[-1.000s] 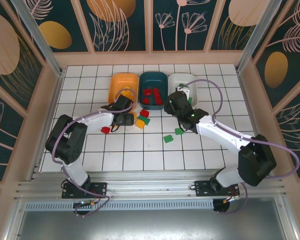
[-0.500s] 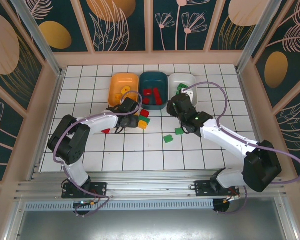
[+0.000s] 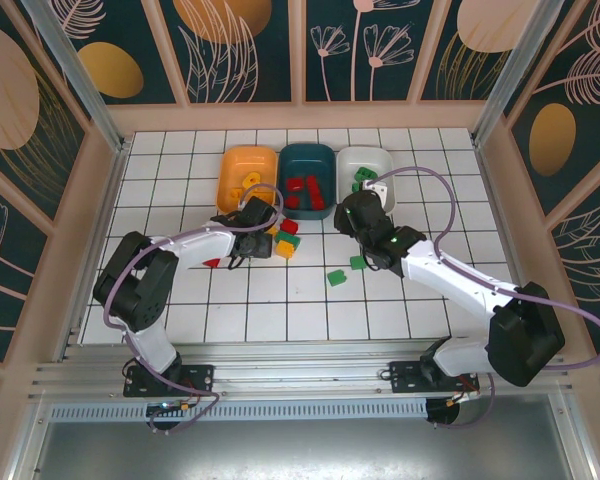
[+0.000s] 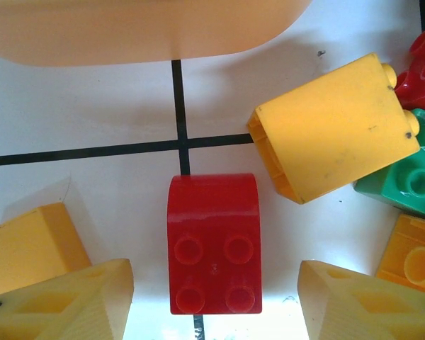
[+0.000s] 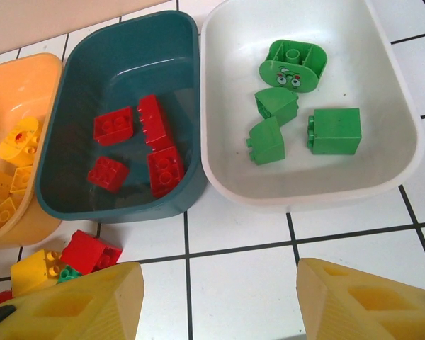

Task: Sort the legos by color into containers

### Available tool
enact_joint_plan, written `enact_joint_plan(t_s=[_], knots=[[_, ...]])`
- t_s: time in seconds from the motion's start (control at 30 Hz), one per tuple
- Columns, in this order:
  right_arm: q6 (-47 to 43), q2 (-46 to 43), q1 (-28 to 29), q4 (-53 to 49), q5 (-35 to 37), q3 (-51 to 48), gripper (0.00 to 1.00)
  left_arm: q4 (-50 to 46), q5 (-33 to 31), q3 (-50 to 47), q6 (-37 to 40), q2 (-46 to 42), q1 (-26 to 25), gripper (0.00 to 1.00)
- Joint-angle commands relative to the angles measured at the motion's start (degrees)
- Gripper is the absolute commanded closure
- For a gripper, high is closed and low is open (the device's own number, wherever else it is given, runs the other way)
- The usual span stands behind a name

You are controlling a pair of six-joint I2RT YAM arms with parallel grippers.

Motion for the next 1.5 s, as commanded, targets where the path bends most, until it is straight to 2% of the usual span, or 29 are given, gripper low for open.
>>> enact_joint_plan(t_s=[0.0, 0.17, 0.27, 0.47, 0.6, 0.73, 0.83, 0.97, 1.13, 1.27, 1.37, 1.47], knots=[[1.14, -1.76, 0.40, -1.03, 1.94, -0.58, 0.40, -0.31, -0.17, 0.37, 0.64, 1.43, -0.12, 0.41], [1.27, -2.62, 0.64, -1.86, 2.44, -0.74, 0.41, -1.22, -3.02, 1.71, -0.40, 3.66, -0.08, 0.44], [1.40, -3.23, 0.81, -2.22, 2.69, -1.02, 0.40, -1.10, -2.50, 1.63, -0.50, 4.30, -0.11, 0.48], [1.26, -3.77, 0.99, -2.31, 2.88, -1.22, 0.40, 1.80, 0.36, -0.94, -0.31, 2.52, -0.14, 0.74], [0.97, -3.96, 0.99, -2.60, 2.70, -0.96, 0.41, -1.31, 2.33, -1.34, -1.20, -2.15, -0.10, 0.82], [0.25, -4.44, 0.73, -2.15, 2.50, -1.24, 0.41, -4.89, 3.65, -1.05, -2.78, -11.58, -0.14, 0.85], [-0.02, -3.54, -0.25, -0.89, 1.27, -2.35, 0.41, -6.39, 4.03, 3.48, -2.77, -13.30, -0.14, 0.86], [0.60, -3.02, -0.90, -1.07, 1.38, -3.56, 0.41, -7.32, 6.31, 14.17, -1.65, -5.32, -0.13, 0.90], [0.86, -7.89, -1.71, -3.19, 2.12, -7.03, 0.41, -5.79, 9.62, 29.01, 0.31, 8.28, -0.13, 0.91], [1.47, -11.14, -2.09, -5.83, 1.84, -9.00, 0.41, -9.60, 10.31, 41.53, 1.78, 19.13, -0.12, 0.91], [1.74, -12.93, -2.25, -7.64, 2.11, -10.01, 0.41, -11.91, 10.76, 48.24, 2.49, 24.89, -0.15, 0.89], [1.49, -14.43, -2.66, -8.93, 2.25, -10.41, 0.39, -13.33, 10.86, 52.79, 2.90, 28.83, -0.12, 0.81]])
